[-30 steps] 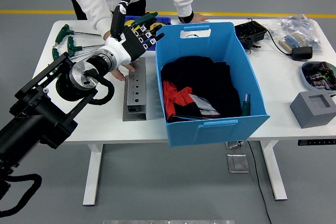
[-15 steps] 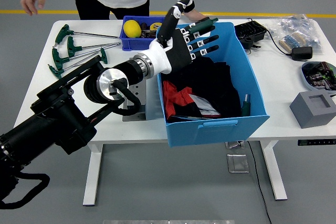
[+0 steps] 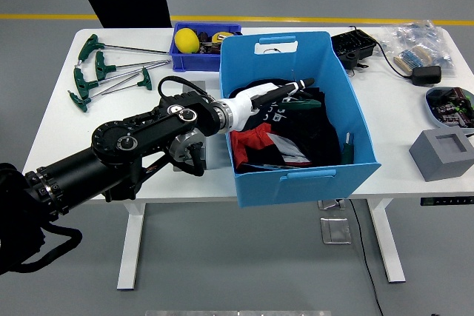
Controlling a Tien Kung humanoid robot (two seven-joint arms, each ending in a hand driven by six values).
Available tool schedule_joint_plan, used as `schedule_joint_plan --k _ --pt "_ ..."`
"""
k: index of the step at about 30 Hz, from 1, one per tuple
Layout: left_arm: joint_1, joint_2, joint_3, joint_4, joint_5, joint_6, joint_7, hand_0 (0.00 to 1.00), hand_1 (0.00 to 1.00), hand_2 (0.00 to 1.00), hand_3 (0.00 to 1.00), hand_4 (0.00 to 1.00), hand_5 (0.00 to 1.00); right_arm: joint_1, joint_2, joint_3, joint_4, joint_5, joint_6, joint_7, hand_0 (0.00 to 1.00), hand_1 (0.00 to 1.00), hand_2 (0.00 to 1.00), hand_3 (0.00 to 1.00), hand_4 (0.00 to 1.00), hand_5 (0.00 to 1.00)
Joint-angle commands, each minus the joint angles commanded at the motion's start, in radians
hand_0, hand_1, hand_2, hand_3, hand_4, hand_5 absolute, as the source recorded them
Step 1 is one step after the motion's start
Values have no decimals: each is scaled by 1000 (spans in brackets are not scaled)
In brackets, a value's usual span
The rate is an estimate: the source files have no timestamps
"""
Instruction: Lift tool from toolbox,place it in box,lift tool from toolbox,place it in box
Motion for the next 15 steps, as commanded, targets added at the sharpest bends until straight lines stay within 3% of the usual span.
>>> schedule_joint_plan --k 5,14,15 --pt "-6 0 -12 50 202 38 9 505 661 746 802 813 907 0 0 -5 1 1 -1 0 636 617 697 556 815 644" --pt "4 0 -2 -4 581 -34 33 484 653 749 827 812 906 -9 -1 3 2 -12 1 -2 636 618 697 557 815 644" --pt "3 0 1 -11 626 -42 37 441 631 732 843 814 918 -10 -1 3 2 -13 1 -3 637 619 694 556 815 645"
